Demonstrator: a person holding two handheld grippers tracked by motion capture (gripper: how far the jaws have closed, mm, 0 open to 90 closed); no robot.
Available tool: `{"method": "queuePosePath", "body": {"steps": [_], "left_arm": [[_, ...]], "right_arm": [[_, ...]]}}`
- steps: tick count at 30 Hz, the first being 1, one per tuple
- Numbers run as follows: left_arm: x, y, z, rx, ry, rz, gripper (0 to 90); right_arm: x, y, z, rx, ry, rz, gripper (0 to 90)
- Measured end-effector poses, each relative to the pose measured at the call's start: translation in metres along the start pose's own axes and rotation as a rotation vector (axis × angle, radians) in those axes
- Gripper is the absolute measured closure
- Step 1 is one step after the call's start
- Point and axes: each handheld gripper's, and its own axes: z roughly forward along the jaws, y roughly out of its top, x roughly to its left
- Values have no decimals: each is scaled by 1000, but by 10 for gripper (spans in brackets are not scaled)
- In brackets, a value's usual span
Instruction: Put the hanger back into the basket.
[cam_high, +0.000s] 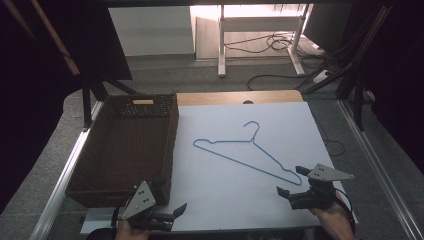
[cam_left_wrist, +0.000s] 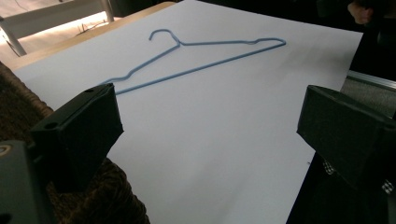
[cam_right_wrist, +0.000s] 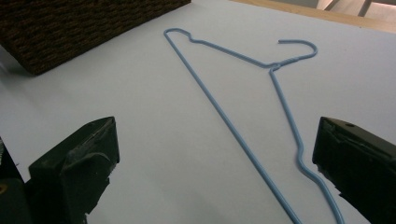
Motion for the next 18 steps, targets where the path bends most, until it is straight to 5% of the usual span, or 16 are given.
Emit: {"method": "queuePosePath", "body": {"steps": [18], "left_arm": [[3,-3,1,3,-9,-21,67]], "right_arm": [[1,-1,3,52,-14,6,15]]}}
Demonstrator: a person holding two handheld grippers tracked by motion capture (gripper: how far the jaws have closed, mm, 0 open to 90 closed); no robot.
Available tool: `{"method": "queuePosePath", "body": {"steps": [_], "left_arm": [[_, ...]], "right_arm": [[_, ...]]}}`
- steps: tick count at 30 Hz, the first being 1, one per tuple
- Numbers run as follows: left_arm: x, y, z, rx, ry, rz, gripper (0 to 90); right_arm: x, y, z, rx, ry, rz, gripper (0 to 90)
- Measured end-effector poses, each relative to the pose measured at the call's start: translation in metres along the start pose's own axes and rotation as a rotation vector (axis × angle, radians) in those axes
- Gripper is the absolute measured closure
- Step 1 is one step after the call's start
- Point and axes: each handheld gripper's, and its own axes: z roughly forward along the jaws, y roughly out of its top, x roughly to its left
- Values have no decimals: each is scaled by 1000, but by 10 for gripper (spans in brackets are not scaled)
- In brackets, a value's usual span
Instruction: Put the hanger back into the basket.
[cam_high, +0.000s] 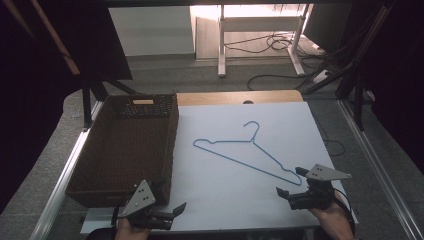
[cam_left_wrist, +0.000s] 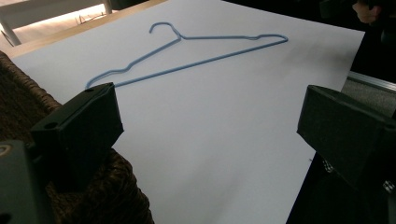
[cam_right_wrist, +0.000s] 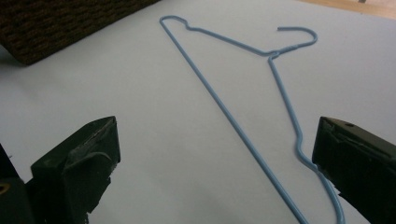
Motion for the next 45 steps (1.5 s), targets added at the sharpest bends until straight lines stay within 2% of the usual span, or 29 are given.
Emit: {"method": "queuePosePath", "body": {"steps": [12,16,22,28,32,39,45], "left_arm": [[0,0,0,-1,2,6,70],[0,-1,0,-1,5,9,72],[-1,0,1,1,8,13,71],[-1,0,1,2,10,16,72],[-1,0,1,2,12,18,71],[-1,-1,1,1,12,20,72],[-1,-1,1,1,12,20,71]], "right_arm": [[7,3,9,65,31,36,7],[5,7,12,85,45,75,3],[1,16,15,128,48,91,3],[-5,25,22,187,36,73,32],[-12,32,25,189,29,83,83],[-21,47,32,216,-7,22,169],[-31,60,42,279,-15,-6,230]]}}
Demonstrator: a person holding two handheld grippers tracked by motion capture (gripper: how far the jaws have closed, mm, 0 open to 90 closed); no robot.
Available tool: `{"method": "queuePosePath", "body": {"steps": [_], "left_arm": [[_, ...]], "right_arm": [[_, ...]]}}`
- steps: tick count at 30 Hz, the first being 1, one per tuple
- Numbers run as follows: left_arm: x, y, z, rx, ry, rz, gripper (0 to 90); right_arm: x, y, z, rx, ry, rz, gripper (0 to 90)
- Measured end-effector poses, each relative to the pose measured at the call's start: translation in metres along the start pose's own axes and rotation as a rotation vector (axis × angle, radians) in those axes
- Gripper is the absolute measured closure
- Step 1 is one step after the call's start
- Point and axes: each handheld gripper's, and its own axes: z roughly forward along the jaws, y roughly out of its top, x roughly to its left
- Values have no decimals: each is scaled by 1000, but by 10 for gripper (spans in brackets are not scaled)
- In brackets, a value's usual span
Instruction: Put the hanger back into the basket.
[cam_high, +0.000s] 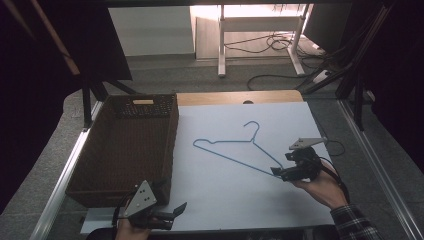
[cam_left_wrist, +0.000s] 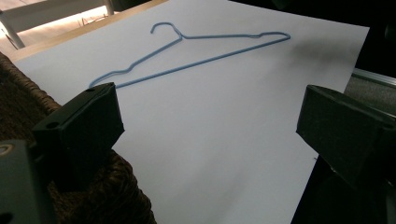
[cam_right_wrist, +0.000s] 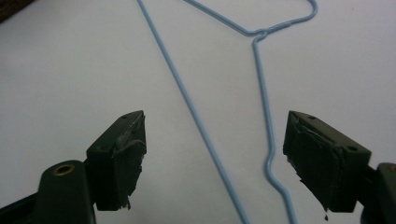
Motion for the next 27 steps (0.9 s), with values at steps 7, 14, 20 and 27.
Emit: {"method": "queuePosePath", "body": {"steps": [7,14,20,27], "left_arm": [[0,0,0,0,0,1,71],[0,0,0,0,0,2,71],[0,0,0,1,-1,4,71],[0,0,0,1,-2,5,71]], "right_arm": [[-12,22,11,80,-2,-22,235],[-20,44,28,169,-5,-44,249],[-24,62,44,229,-29,-69,247],[-25,81,63,313,-65,-132,345]]}}
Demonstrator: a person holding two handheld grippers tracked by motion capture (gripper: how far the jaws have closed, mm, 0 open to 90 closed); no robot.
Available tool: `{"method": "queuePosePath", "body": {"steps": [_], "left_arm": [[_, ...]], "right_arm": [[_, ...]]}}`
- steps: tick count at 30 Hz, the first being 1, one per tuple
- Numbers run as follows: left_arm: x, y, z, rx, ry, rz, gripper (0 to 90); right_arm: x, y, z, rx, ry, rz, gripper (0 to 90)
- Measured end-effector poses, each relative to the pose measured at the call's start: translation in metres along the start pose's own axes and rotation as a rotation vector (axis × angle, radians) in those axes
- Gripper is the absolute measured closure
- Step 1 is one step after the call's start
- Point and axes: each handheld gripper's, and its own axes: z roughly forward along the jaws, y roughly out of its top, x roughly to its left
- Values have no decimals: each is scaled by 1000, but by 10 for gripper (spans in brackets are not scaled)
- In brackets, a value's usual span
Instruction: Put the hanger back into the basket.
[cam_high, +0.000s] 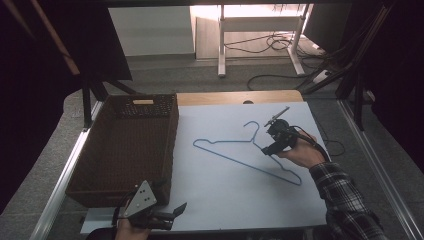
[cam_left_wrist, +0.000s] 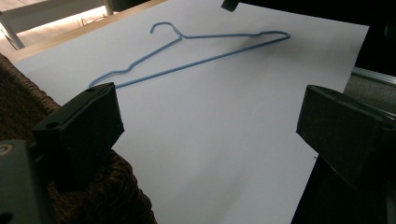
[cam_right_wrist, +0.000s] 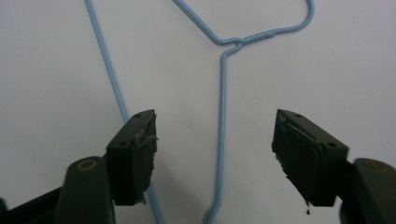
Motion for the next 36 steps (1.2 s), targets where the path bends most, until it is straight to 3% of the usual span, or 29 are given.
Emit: {"method": "queuePosePath", "body": {"steps": [12,20,24,31,36], "left_arm": [[0,0,0,1,-1,3,71],[0,0,0,1,-2,3,71],[0,0,0,1,-3,4,71],[0,0,-1,1,-4,4,72],[0,0,-1,1,-4,5,72]], "right_arm": [[-2,29,31,168,-9,-109,616],[-7,39,48,222,7,-89,714],[-13,45,59,249,18,-55,781],[-15,48,72,288,42,-42,807],[-15,49,78,326,27,-36,807]]}}
